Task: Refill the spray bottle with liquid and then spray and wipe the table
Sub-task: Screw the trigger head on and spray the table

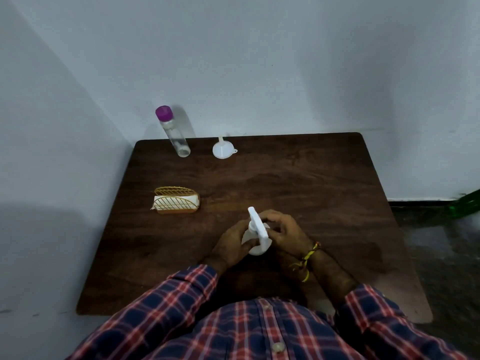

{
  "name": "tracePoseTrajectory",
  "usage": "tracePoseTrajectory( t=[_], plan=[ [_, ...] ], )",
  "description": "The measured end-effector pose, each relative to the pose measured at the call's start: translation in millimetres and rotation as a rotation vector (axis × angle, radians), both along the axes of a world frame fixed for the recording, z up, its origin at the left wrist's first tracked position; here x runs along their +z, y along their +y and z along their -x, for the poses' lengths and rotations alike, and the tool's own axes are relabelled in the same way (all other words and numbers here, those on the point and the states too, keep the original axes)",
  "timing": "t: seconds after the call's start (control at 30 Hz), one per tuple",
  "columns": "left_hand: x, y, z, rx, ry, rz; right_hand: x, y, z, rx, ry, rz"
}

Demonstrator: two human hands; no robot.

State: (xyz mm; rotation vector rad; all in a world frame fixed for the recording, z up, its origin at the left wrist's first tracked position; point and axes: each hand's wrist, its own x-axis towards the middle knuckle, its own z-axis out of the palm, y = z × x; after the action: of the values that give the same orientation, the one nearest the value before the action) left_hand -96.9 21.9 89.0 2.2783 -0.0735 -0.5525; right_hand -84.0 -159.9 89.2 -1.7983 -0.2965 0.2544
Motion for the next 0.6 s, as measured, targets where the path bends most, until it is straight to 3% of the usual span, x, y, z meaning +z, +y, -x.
tracePoseTrajectory(
  t=[0.13, 0.37, 0.6],
  plan=[
    [2.4, -2.6, -0.9, -0.014, -0.026, 0.011, 14.8, -3.1, -4.5, 0.094, -0.010, 0.011],
    [-2.8, -2.4, 3.0, -0.005, -0.021, -0.026, 1.4, 0.3, 8.8, 0.029, -0.044, 0.053],
    [2.5, -1.9, 1.6, -0.018, -0.004, 0.004, 0.3, 16.6, 18.7, -0.200, -0.103, 0.162]
  ],
)
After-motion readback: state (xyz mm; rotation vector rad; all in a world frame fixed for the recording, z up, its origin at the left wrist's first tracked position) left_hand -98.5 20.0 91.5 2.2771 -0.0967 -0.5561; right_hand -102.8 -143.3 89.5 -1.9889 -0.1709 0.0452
